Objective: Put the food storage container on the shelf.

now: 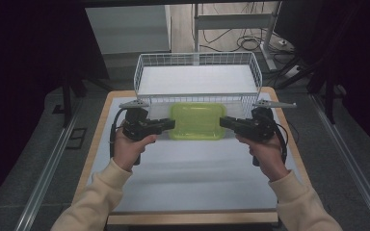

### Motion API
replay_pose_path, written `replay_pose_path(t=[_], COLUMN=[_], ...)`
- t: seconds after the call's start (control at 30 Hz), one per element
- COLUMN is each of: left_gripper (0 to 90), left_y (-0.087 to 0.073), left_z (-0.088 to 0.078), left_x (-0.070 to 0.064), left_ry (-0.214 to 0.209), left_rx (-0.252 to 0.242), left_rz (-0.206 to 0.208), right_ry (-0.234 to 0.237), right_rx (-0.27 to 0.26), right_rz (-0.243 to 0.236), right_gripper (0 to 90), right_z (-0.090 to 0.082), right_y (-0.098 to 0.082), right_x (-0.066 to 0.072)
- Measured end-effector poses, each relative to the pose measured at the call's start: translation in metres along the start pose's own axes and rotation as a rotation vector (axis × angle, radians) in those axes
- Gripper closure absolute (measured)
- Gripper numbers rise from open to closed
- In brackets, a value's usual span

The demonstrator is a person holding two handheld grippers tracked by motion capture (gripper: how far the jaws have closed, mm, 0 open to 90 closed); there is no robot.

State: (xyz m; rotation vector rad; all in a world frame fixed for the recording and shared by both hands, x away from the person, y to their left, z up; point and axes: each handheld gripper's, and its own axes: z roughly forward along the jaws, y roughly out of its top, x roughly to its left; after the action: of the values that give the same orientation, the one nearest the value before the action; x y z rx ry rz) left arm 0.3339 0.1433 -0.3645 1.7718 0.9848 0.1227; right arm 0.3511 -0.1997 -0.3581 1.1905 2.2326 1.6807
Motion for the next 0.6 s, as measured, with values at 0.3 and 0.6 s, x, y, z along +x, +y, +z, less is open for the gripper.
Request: replay_pose_path(t=[0.3, 0.6], left_gripper=[80.3, 80.4], left_y=[0.021, 0.037], left_z=[-0.001, 0.003], left_x=[0.000, 0.005], left_ry=[0.003, 0.007], left_rx=[-0.010, -0.018], left_rz=[0.001, -0.002], right_ry=[-0.007, -0.013], right_rx=[-0.011, -0.011], right_rz=[-0.002, -0.008], right_gripper=[80.6, 80.5], right_z=[-0.002, 0.001], right_y=[0.021, 0.036], right_x=[-0.001, -0.007])
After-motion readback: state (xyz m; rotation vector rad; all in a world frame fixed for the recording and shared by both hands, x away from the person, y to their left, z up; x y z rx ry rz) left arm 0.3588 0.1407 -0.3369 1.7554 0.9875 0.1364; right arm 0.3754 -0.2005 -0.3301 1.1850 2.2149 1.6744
